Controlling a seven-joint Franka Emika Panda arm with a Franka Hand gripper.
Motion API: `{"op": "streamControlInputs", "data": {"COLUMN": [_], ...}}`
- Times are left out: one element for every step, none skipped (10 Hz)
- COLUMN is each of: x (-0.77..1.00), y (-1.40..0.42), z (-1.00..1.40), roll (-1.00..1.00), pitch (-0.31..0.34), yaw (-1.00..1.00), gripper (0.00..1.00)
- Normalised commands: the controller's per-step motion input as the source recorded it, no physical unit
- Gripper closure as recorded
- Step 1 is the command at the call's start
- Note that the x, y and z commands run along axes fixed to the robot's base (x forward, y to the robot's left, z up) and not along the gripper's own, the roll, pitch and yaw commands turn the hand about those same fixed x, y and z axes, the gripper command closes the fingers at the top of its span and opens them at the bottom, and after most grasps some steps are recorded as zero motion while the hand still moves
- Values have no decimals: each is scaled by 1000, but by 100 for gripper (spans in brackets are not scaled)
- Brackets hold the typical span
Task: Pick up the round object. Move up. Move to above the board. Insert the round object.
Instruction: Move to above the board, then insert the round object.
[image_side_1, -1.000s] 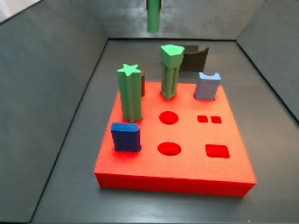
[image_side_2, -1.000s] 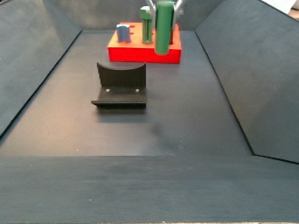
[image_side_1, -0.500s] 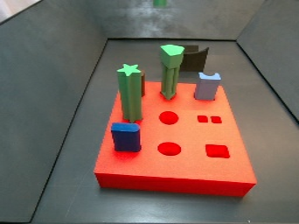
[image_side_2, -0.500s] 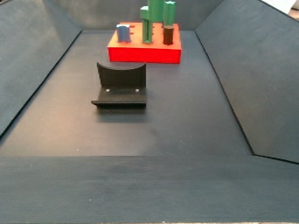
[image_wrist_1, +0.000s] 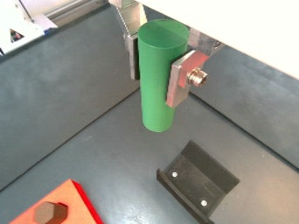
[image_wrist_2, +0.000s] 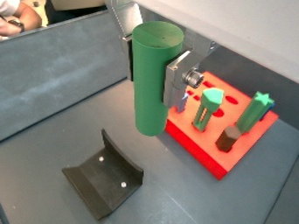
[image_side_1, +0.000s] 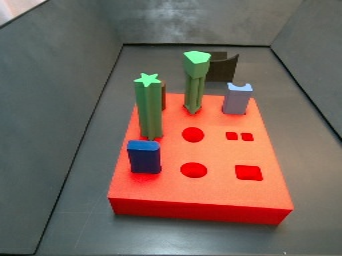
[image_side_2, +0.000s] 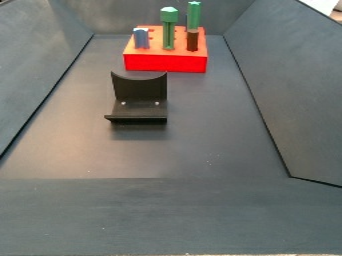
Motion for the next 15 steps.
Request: {"op": "streamControlInputs", "data": {"x": [29,-133,-129,-127,-125,-122,-118,-114,-101,-88,-41,-11,40,53,0], "y": [14,-1000,-1000,-1000,-1000,-1000,-1000,-1000,-1000,-1000,-886,-708,-313,-185,-3], "z": [279,10,-10,-2,6,7,12,17,23,27,25,22,17,15,-111], "roll": [-41,487,495,464,198,137,84,60,46,40,29,26,27,30,20], "pitch": [83,352,331,249,132,103,72,65,64,66,76,81,91,95,-6], "yaw": [0,-246,-237,-143,-30,-16,-2,-1,3,6,5,3,5,9,0], "gripper": [100,100,100,100,100,100,100,100,100,100,100,100,100,100,100]}}
